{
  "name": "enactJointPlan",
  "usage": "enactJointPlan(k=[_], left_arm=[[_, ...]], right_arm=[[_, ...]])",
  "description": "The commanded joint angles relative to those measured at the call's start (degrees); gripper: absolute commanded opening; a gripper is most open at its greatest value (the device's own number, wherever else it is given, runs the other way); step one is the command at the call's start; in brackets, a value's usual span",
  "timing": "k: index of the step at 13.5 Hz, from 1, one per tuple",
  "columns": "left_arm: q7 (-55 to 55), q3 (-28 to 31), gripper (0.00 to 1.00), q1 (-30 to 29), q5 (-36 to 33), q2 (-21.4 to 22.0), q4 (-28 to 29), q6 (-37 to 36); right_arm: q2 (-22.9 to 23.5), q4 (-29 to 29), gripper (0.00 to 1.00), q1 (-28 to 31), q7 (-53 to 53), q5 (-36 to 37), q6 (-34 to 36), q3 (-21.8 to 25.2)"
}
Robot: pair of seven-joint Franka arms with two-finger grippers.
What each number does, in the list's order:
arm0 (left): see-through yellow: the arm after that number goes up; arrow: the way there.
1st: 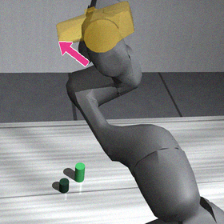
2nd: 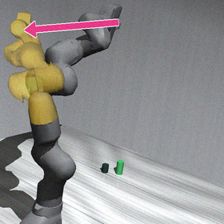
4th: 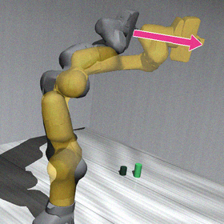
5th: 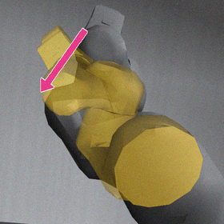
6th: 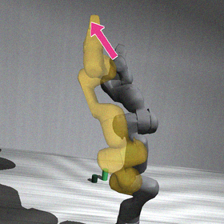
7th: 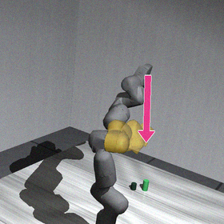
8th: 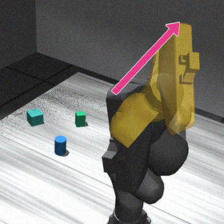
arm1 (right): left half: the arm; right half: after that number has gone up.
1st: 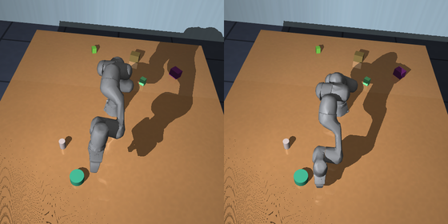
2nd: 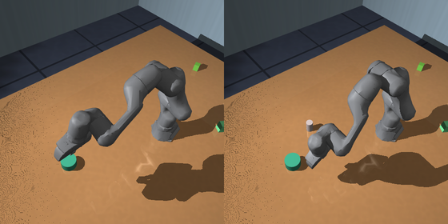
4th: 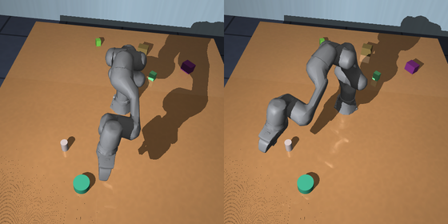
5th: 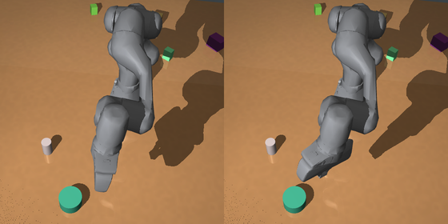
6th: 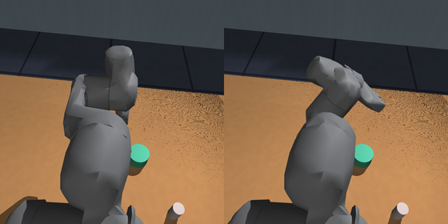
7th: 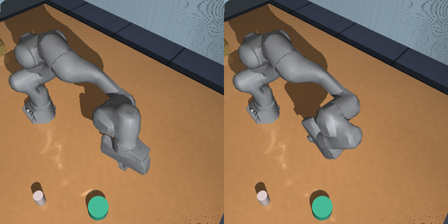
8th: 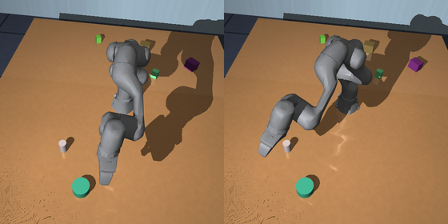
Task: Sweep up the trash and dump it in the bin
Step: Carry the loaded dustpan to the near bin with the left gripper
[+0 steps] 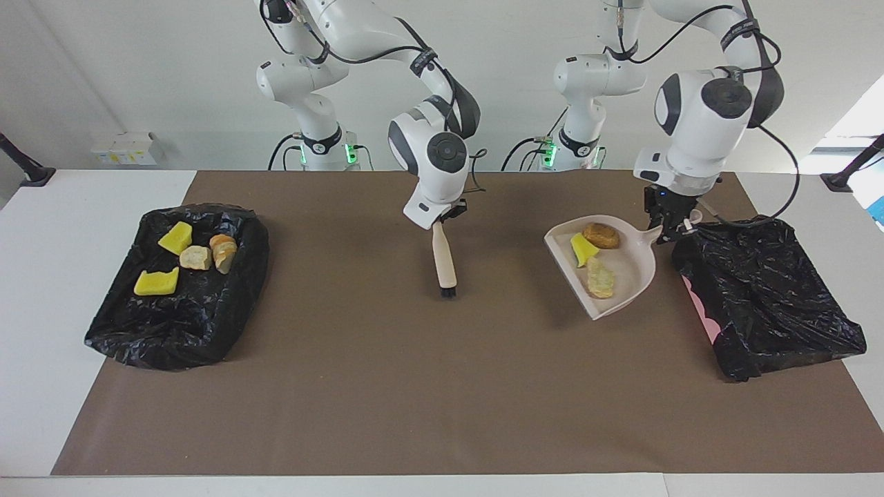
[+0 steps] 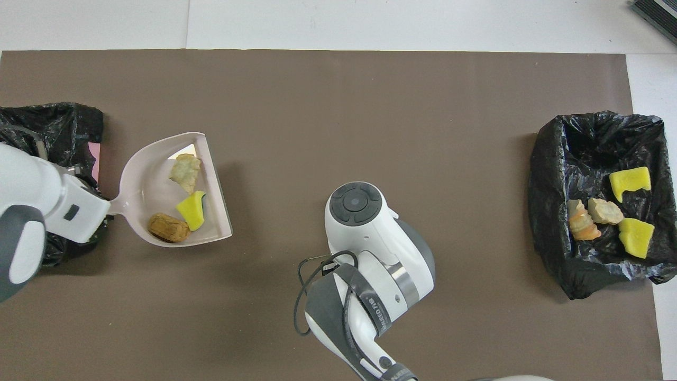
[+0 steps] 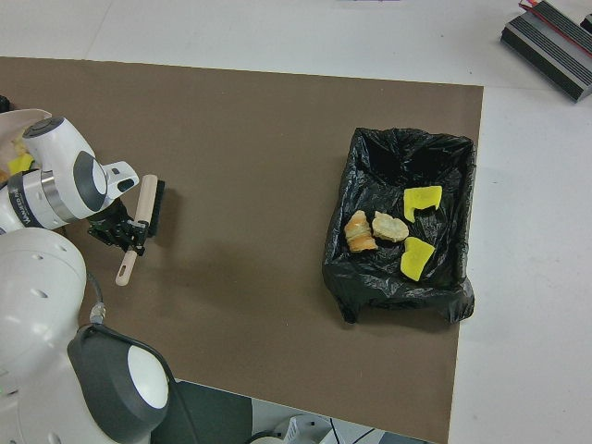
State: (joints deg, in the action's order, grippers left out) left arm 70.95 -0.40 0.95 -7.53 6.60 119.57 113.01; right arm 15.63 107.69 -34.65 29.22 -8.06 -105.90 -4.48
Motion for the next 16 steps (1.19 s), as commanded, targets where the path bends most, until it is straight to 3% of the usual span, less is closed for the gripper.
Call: enactJointPlan(k=[1, 4, 8, 12, 13, 14, 16], left_arm=[[4.9, 7.6, 0.00, -0.1, 1.0, 1.6, -1.7, -3.0], [6.6, 16.5, 0.00, -0.1, 1.0, 0.8, -5.0, -3.8], [19.3, 25.0, 0.00, -0.3, -0.1, -3.7, -12.4, -2.1], [21.4, 26.2, 0.00, -1.1, -12.7, -8.5, -18.8, 1.7], [21.3, 26.2, 0.00, -1.0, -14.9, -8.6, -18.8, 3.2], [20.9, 26.2, 0.00, -0.4, -16.9, -8.9, -18.6, 4.1], [20.5, 25.4, 0.00, 0.0, -24.2, -9.4, -18.6, 4.1]], right_arm=[[0.4, 0.1, 0.00, -4.7, 8.6, -0.9, -2.5, -0.2], [0.8, 0.2, 0.00, -6.7, 11.0, -4.4, -4.8, -0.2], [0.5, 1.8, 0.00, -7.9, 11.5, -5.6, -6.1, -0.2], [0.7, 4.5, 0.01, -9.9, 11.7, -5.6, -9.8, -0.1], [0.7, 4.5, 0.60, -9.9, 11.7, -5.6, -9.7, -0.1], [0.7, 4.1, 1.00, -9.9, 11.8, -5.4, -9.4, -0.1], [0.0, 2.8, 1.00, -9.0, 11.7, -5.2, -7.0, 0.1]])
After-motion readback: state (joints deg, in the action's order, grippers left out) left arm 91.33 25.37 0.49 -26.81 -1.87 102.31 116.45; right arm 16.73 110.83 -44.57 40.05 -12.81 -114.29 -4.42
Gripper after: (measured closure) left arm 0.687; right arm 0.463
